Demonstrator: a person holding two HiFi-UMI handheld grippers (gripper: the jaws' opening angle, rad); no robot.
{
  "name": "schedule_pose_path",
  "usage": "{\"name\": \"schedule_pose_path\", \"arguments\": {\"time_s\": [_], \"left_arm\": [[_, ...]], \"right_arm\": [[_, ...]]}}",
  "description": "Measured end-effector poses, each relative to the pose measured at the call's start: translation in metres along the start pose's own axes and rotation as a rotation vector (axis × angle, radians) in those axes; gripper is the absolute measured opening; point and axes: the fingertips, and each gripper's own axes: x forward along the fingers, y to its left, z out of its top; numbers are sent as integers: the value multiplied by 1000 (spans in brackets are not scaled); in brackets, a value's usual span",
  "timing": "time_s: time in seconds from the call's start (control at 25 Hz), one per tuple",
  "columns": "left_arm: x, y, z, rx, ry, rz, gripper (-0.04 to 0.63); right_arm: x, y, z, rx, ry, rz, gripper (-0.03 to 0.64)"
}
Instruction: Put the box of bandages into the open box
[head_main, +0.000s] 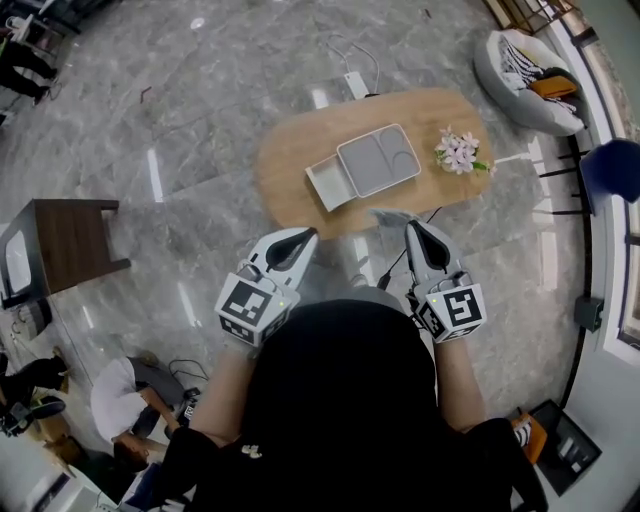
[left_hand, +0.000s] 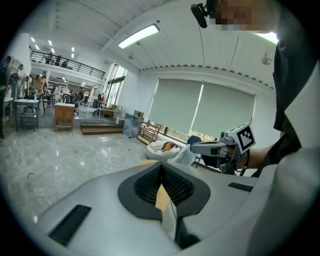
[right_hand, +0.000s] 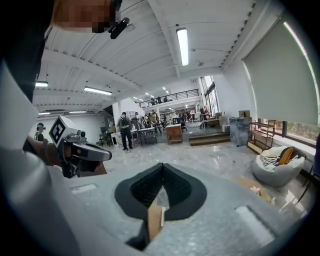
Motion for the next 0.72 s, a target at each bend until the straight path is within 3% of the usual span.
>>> {"name": "schedule_pose_path", "arguments": {"time_s": [0.36,0.72], "left_arm": [[-14,75,7,-25,-14,-17,11],[-14,108,7,-81,-13,4,11]], "right_arm": [[74,18,6,-6,50,-32,-3],[120,14,-9,-11,125,-36,-3]]}}
